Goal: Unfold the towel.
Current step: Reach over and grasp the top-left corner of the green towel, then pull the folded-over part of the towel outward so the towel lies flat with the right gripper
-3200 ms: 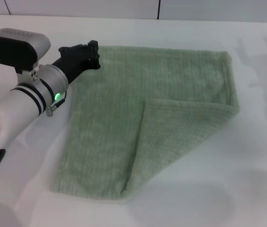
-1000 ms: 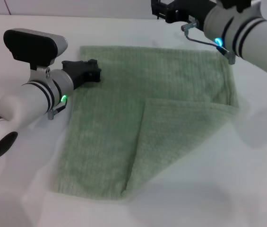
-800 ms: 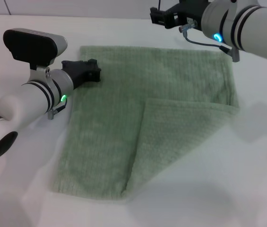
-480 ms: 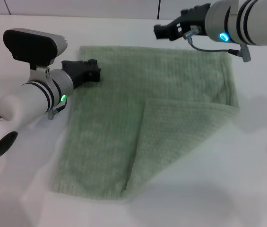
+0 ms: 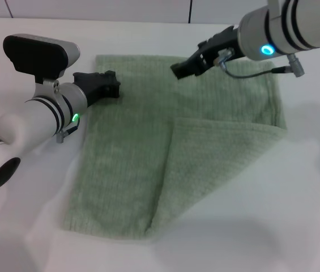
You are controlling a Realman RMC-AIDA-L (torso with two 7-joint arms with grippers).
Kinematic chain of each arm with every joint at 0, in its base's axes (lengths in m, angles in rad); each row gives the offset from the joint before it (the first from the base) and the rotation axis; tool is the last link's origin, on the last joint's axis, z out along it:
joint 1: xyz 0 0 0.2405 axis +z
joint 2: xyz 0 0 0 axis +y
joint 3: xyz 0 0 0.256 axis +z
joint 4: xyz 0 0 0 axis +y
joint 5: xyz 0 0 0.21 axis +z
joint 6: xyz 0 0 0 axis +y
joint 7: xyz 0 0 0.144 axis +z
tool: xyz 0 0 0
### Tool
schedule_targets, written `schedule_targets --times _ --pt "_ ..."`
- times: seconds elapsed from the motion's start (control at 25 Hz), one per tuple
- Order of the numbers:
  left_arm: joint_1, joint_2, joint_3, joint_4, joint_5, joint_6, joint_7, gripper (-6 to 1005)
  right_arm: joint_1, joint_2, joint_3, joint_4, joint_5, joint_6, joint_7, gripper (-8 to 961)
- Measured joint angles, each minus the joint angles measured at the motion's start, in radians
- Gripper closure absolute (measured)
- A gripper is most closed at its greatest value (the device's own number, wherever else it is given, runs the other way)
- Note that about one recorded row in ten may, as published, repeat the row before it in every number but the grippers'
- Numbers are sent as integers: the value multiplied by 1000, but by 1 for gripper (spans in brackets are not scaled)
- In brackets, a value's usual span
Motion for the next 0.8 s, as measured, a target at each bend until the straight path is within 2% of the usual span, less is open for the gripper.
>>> schedule_targets --times 0.08,0.4,0.8 --pt "0 0 0 2 0 0 0 988 35 0 0 54 44 33 -41 184" --pt "0 0 -1 -1 0 -1 0 987 88 0 18 160 109 69 -114 186" --pt "-3 0 -1 -2 0 -1 0 985 142 0 41 325 117 79 -182 188"
